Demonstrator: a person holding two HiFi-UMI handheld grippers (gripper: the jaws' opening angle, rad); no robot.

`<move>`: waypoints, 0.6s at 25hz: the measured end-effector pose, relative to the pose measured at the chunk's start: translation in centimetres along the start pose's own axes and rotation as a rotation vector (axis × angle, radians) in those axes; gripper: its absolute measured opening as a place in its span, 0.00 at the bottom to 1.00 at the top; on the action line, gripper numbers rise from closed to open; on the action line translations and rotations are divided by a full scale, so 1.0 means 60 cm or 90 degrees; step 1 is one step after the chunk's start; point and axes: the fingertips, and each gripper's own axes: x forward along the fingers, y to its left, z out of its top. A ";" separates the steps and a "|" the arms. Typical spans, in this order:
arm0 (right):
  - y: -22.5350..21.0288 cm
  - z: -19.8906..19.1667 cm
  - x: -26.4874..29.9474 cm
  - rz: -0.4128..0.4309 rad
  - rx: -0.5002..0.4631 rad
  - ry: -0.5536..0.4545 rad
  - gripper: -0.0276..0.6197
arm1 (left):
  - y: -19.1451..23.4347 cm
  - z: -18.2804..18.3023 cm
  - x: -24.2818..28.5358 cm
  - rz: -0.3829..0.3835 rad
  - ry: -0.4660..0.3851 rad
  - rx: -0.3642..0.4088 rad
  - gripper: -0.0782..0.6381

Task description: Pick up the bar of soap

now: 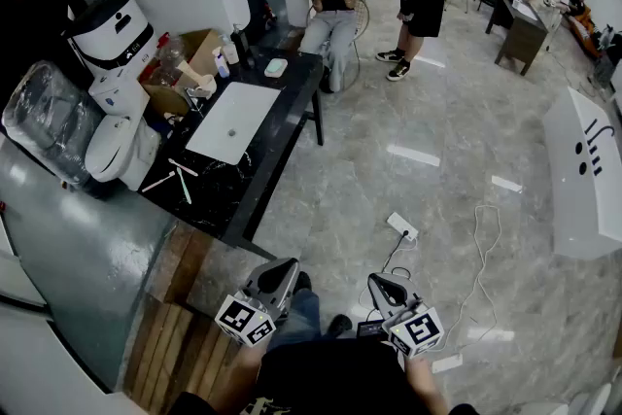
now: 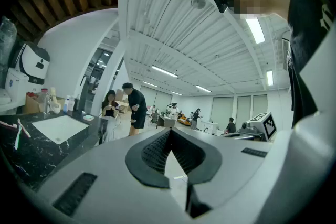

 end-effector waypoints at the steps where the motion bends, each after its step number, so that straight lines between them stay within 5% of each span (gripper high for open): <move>1: -0.001 -0.001 -0.001 -0.001 0.000 -0.002 0.05 | 0.000 -0.001 0.001 0.000 0.000 -0.001 0.12; 15: -0.085 0.004 -0.016 -0.032 0.012 -0.010 0.05 | 0.025 -0.008 0.035 0.027 0.016 0.003 0.12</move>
